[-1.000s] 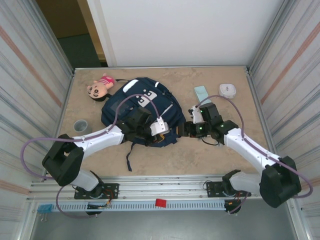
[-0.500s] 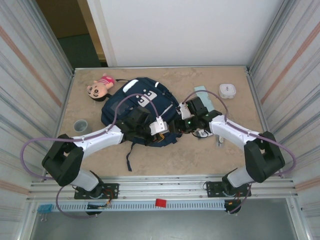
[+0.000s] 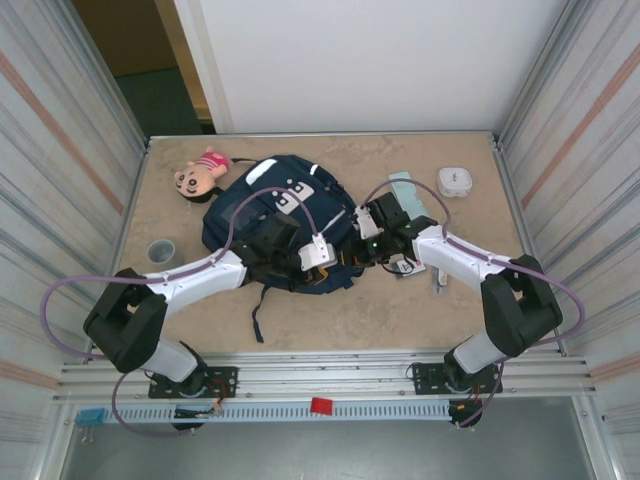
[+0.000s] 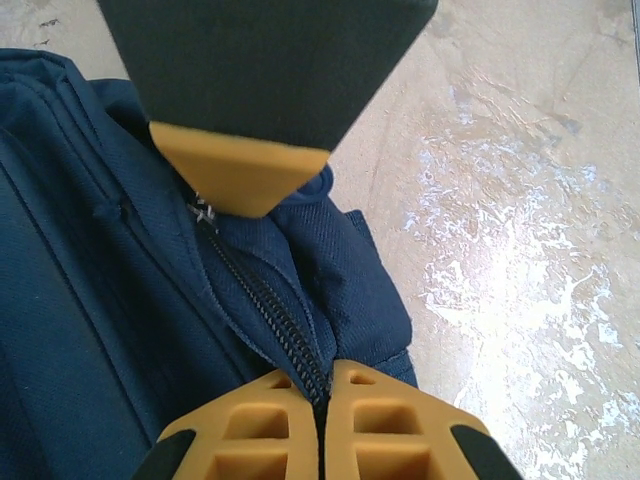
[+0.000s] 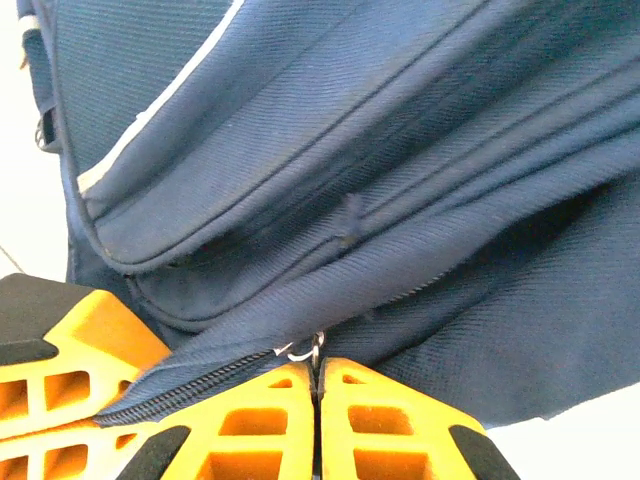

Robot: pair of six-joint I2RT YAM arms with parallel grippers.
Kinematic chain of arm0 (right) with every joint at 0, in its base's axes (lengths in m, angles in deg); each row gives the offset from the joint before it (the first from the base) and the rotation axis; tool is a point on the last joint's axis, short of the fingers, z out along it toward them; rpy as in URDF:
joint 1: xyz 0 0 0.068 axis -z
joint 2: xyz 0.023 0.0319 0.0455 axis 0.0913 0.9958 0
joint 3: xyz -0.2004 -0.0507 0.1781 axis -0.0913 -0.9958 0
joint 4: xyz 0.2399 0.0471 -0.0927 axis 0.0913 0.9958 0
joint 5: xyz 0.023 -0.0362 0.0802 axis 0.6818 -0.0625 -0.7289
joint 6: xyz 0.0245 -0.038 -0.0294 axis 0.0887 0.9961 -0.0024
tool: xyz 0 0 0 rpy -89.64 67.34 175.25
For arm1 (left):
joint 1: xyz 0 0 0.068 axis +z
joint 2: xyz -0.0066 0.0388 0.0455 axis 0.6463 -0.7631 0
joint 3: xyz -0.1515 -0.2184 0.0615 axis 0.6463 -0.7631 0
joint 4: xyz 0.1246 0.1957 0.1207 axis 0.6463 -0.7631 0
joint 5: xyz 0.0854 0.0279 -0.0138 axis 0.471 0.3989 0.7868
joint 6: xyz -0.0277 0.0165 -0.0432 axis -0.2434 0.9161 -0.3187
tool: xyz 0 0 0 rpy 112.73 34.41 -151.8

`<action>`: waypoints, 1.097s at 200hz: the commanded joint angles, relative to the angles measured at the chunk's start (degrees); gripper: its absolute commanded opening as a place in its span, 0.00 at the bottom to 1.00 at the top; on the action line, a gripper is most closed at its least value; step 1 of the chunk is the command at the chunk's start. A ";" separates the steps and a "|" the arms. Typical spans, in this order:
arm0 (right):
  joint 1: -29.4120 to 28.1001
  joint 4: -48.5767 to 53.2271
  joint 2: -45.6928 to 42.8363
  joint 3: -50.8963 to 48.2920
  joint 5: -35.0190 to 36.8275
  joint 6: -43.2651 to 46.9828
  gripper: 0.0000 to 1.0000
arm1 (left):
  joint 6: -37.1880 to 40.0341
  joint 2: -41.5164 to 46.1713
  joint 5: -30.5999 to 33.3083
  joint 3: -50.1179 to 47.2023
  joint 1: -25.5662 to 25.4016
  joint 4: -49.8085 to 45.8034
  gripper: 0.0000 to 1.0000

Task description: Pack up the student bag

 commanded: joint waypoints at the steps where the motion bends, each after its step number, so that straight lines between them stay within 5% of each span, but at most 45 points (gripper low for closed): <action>1: 3.70 5.69 -1.13 0.94 8.25 -0.61 0.03 | 2.46 5.05 -0.09 0.69 0.65 -0.63 0.00; 28: 6.57 5.50 -1.63 0.61 6.37 0.48 0.01 | 4.25 7.06 1.33 -0.30 0.99 -3.67 0.00; 69: 2.71 2.55 -3.91 -0.85 -1.01 1.00 0.00 | 6.08 9.83 3.57 -1.84 1.22 -8.52 0.00; 102: 0.80 1.05 -6.31 -3.22 -0.26 -1.13 0.00 | 0.01 11.04 3.23 -1.24 0.43 -6.86 0.53; 152: 0.53 0.90 -7.48 -4.11 -0.25 -1.43 0.00 | -5.15 3.05 9.17 2.60 -4.25 1.21 0.70; 187: 0.44 0.76 -7.78 -4.28 -0.13 -1.35 0.00 | -6.87 -5.41 13.79 6.10 -5.62 2.70 0.65; 201: 0.44 0.57 -7.97 -4.63 0.23 -1.31 0.00 | -7.69 -7.21 16.28 6.80 -5.74 2.32 0.52; 219: 0.53 0.24 -7.98 -5.20 1.44 -1.35 0.00 | -6.70 -6.50 15.70 5.73 -5.69 2.59 0.21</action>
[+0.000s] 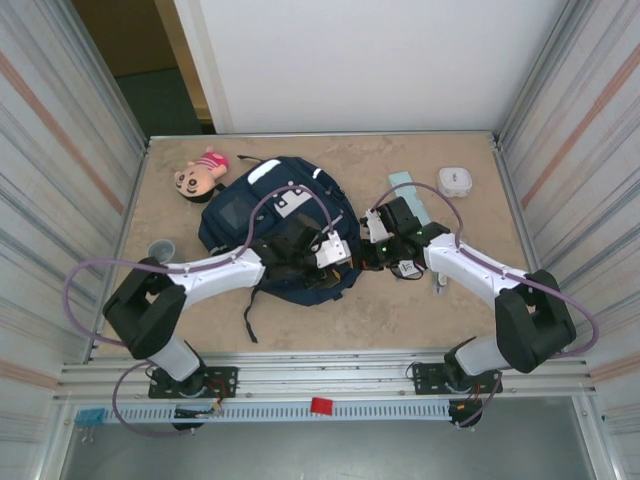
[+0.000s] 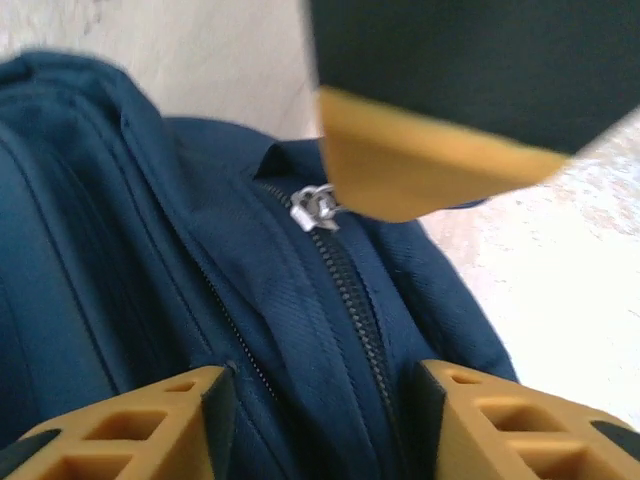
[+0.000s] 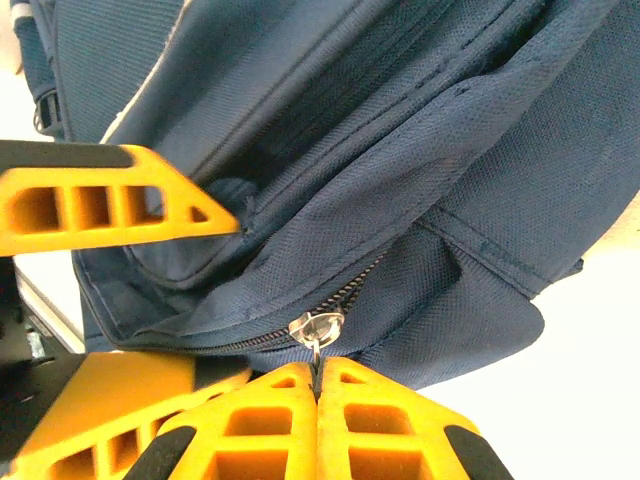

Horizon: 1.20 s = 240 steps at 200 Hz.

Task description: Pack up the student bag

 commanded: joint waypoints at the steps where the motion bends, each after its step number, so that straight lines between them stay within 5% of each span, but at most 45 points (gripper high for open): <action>1: -0.35 -0.14 -2.26 -1.03 1.38 -1.13 0.00 | -0.35 0.92 2.38 0.66 -0.35 0.78 0.20; 30: -0.43 -2.69 -0.22 -1.89 0.89 -1.33 0.00 | 1.63 4.86 -5.27 -2.47 0.44 1.95 0.01; 151: -2.10 -5.98 4.58 -2.06 0.97 -1.54 0.23 | 2.57 9.10 -12.02 -4.58 1.41 5.51 0.00; 188: -2.04 -5.49 5.80 -1.21 0.89 -0.79 0.07 | 3.27 10.97 -12.11 -5.14 2.55 4.70 0.00; 240: 3.37 -1.40 5.15 -0.80 6.00 -1.40 0.00 | 9.08 14.98 -11.42 -5.52 4.62 -3.71 0.00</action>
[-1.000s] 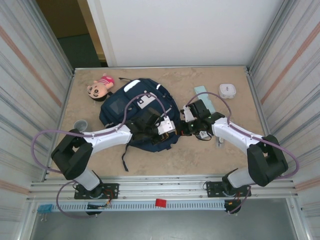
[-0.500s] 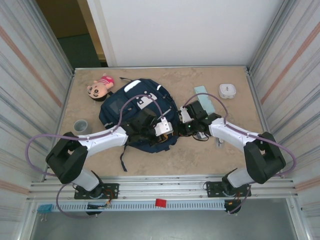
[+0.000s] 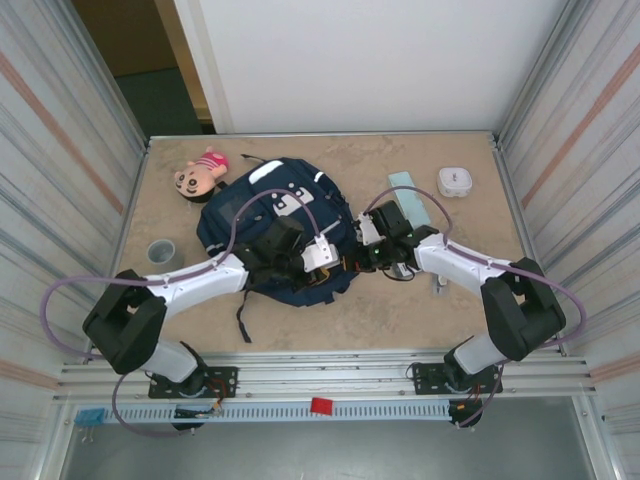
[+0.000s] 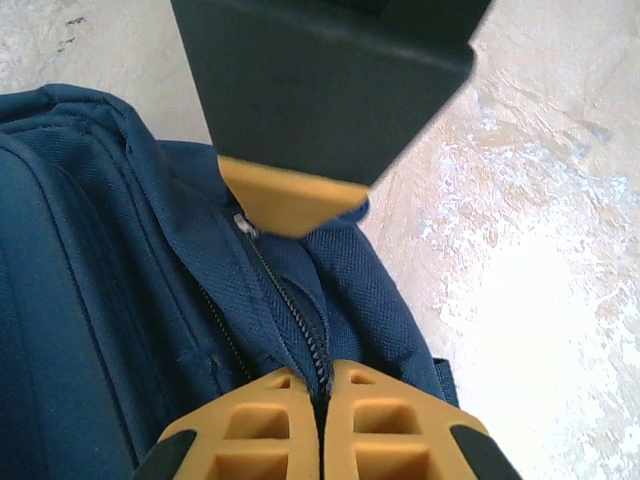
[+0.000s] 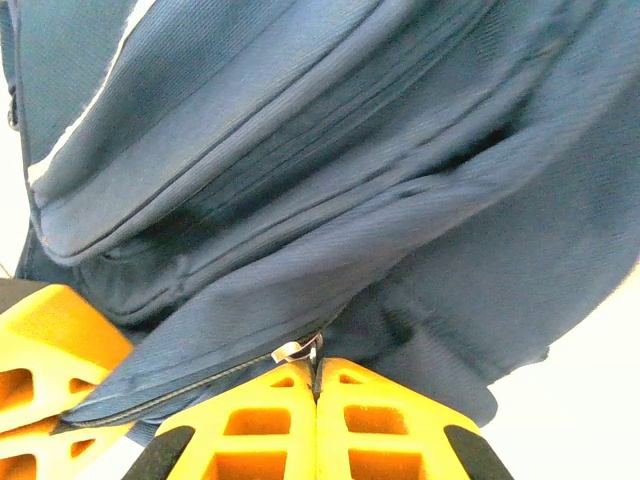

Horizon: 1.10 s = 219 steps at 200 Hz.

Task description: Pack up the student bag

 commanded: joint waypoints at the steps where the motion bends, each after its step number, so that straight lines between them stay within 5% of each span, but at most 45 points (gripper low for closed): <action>1: 4.10 4.94 0.68 0.28 6.08 -0.13 0.00 | 5.01 6.88 -2.45 0.12 1.08 -3.48 0.00; 46: 4.37 2.15 0.75 0.59 2.13 1.48 0.00 | 10.36 13.60 0.70 -3.32 2.22 -13.11 0.00; 83: 0.79 0.59 -0.10 0.26 0.50 2.51 0.00 | 2.14 15.25 4.31 -2.56 0.49 -10.99 0.60; 110: -0.34 0.53 0.04 -0.25 1.00 2.38 0.00 | -2.86 10.71 12.55 -0.26 -4.37 -5.08 0.72; 142: -0.39 0.77 -0.52 -0.79 1.29 2.41 0.00 | -7.06 1.28 18.39 2.80 -5.66 -1.50 0.75; 171: -0.26 0.66 -0.83 -0.98 1.55 2.42 0.00 | -9.79 -5.63 21.64 6.27 -5.75 -0.79 0.68; 192: 0.10 0.10 -0.55 -1.37 1.92 2.33 0.00 | -9.27 -7.55 20.61 7.18 -5.69 -1.69 0.26; 219: 0.44 -2.68 -0.40 -2.85 0.92 2.50 0.00 | -8.19 -3.67 11.75 3.87 -4.52 -0.22 0.00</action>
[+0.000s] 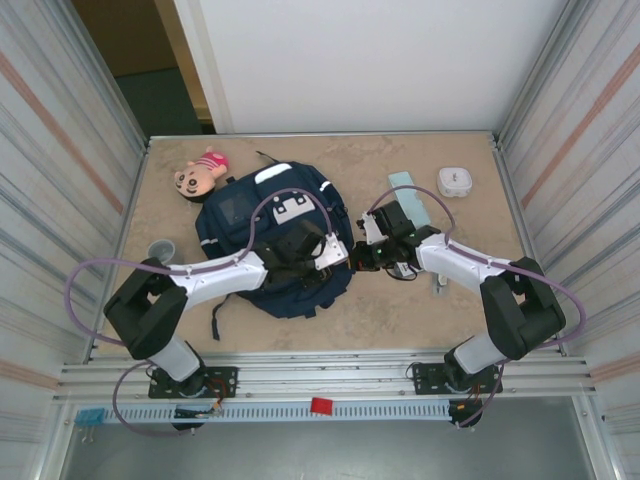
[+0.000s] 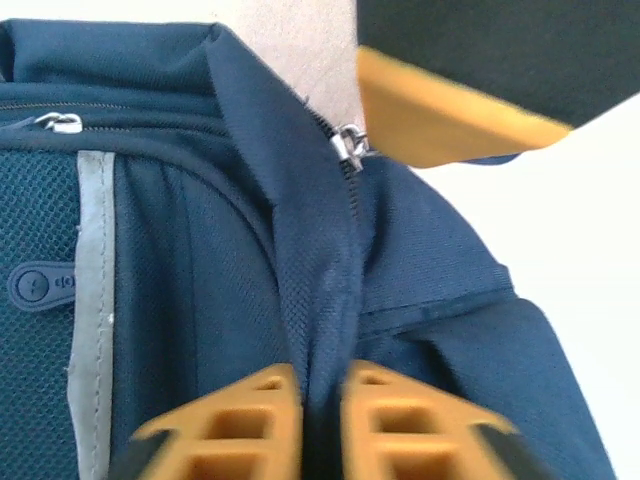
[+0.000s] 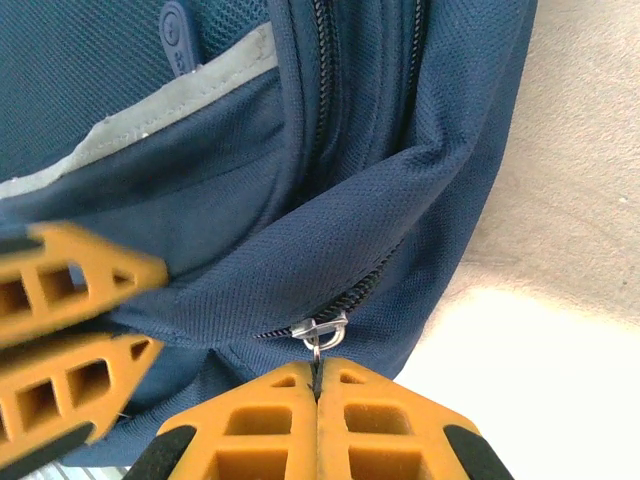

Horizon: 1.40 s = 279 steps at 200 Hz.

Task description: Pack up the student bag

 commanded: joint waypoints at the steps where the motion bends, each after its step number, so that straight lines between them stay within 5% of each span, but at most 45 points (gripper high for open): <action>1: 0.18 -1.84 -0.54 -1.81 -1.21 0.95 0.00 | -0.02 3.95 -6.93 -1.51 1.01 2.27 0.00; 21: -0.21 -4.18 -0.79 -2.54 -3.32 1.54 0.04 | 0.32 8.62 -16.70 -5.46 2.43 6.39 0.00; 60: -1.14 -5.35 -1.66 -2.80 -4.27 2.79 0.09 | 0.53 13.56 -22.54 -9.04 4.55 8.80 0.00; 181: -3.60 -5.87 -0.85 -1.61 -4.86 3.61 0.24 | 0.81 18.60 -27.77 -9.67 7.75 10.13 0.00; 228: 0.05 -1.74 -2.88 -0.39 1.55 2.56 0.00 | 5.50 20.08 -26.52 -8.89 8.23 3.34 0.00; 279: 11.18 0.74 -2.85 0.73 -1.61 3.05 0.00 | 15.55 25.04 -26.28 -9.69 8.89 -7.52 0.00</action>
